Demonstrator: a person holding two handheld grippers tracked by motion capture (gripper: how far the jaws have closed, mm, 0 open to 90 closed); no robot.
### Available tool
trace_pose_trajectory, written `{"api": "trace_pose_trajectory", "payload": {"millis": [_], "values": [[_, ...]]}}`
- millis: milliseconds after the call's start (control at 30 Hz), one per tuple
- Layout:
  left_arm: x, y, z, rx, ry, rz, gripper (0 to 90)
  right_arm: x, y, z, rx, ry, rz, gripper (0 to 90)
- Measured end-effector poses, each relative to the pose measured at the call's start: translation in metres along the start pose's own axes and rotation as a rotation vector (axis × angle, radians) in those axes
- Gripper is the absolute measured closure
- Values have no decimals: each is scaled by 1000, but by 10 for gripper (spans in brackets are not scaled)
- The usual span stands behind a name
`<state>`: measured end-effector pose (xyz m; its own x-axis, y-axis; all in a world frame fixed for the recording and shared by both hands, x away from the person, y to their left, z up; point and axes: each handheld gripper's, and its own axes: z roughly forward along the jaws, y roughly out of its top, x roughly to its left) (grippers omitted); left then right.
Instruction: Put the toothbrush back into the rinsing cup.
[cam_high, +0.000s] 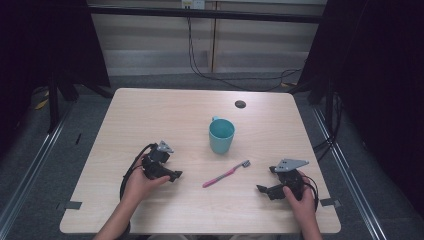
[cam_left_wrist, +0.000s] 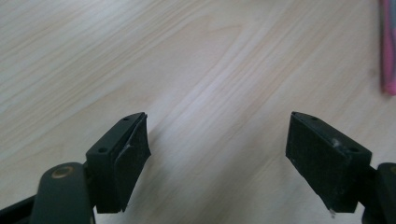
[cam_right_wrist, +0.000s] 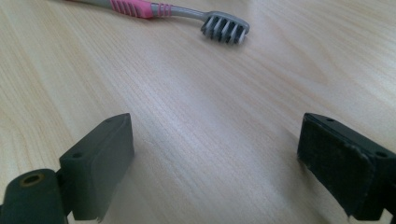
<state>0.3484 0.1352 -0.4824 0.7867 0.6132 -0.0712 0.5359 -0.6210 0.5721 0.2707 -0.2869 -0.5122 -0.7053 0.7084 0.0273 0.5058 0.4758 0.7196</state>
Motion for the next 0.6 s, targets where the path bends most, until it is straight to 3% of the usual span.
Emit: {"api": "trace_pose_trajectory", "payload": {"millis": [100, 233, 600], "values": [[-4, 14, 1, 46, -28, 23, 214, 0, 0, 0, 0, 0, 0, 103], [-7, 25, 2, 66, -28, 45, 215, 0, 0, 0, 0, 0, 0, 103], [-21, 62, 5, 73, -43, 99, 229, 0, 0, 0, 0, 0, 0, 103]]}}
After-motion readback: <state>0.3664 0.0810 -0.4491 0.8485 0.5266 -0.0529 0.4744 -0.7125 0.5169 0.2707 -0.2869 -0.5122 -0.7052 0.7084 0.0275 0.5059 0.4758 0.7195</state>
